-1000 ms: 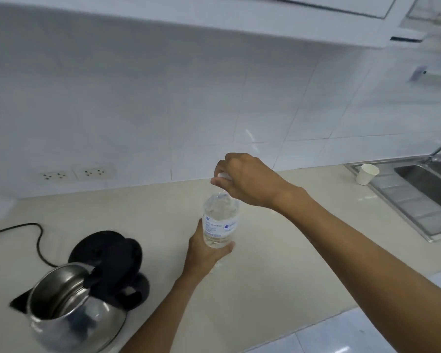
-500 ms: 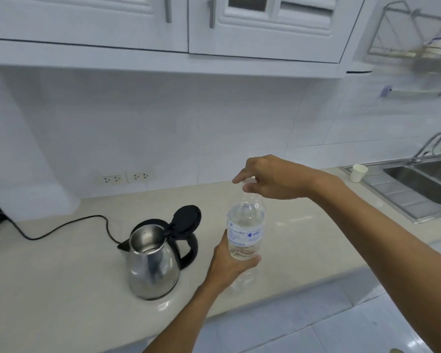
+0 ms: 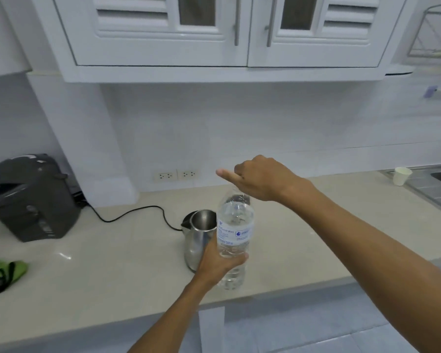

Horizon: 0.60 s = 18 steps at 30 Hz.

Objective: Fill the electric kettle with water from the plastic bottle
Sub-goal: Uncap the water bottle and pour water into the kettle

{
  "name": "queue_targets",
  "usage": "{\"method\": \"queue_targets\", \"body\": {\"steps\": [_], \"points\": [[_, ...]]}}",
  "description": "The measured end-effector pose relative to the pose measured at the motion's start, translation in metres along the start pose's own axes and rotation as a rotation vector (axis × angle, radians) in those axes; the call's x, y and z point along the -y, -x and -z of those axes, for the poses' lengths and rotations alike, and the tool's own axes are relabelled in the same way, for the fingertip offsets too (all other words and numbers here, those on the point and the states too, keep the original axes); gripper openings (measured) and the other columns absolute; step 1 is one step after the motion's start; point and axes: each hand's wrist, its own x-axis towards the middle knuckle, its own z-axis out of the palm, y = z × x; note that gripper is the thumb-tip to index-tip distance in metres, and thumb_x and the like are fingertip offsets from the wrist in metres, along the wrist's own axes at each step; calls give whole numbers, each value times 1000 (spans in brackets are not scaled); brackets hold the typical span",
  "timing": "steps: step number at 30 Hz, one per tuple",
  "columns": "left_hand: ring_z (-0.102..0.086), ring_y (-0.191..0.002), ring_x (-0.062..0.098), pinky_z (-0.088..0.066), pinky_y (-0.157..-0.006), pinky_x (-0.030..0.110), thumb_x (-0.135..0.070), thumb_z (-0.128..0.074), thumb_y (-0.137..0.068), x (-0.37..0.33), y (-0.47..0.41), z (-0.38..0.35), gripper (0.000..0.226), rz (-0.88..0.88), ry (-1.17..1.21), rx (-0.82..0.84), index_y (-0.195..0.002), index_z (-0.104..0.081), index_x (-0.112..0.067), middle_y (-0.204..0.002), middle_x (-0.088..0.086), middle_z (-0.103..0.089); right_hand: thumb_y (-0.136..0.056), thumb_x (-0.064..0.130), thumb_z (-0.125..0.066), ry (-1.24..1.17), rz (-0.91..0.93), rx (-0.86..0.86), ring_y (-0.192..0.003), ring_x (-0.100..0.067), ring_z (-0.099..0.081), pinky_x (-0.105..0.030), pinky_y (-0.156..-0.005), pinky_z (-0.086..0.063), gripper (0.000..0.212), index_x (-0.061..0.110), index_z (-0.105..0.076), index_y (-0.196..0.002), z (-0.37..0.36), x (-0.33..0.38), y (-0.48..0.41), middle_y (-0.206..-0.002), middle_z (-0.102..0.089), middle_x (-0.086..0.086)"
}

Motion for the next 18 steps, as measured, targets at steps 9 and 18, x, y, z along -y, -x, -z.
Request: {"method": "queue_targets", "body": {"steps": [9, 18], "points": [[-77, -106, 3, -61, -93, 28, -16, -96, -74, 10, 10, 91, 68, 67, -149, -64, -133, -66, -29, -116, -13, -81, -102, 33, -50, -72, 171, 65, -94, -25, -61, -30, -73, -42, 28, 17, -68, -115, -27, 38, -43, -110, -68, -8], [-78, -102, 5, -65, -92, 32, -12, -94, -71, 17, 1, 160, 70, 158, -359, -70, -132, -64, -28, -117, -11, -79, -103, 21, -49, -341, 148, -65, -115, -25, -59, -32, -86, -45, 30, 18, -64, -129, -56, 30, -51, -120, -70, -6]]}}
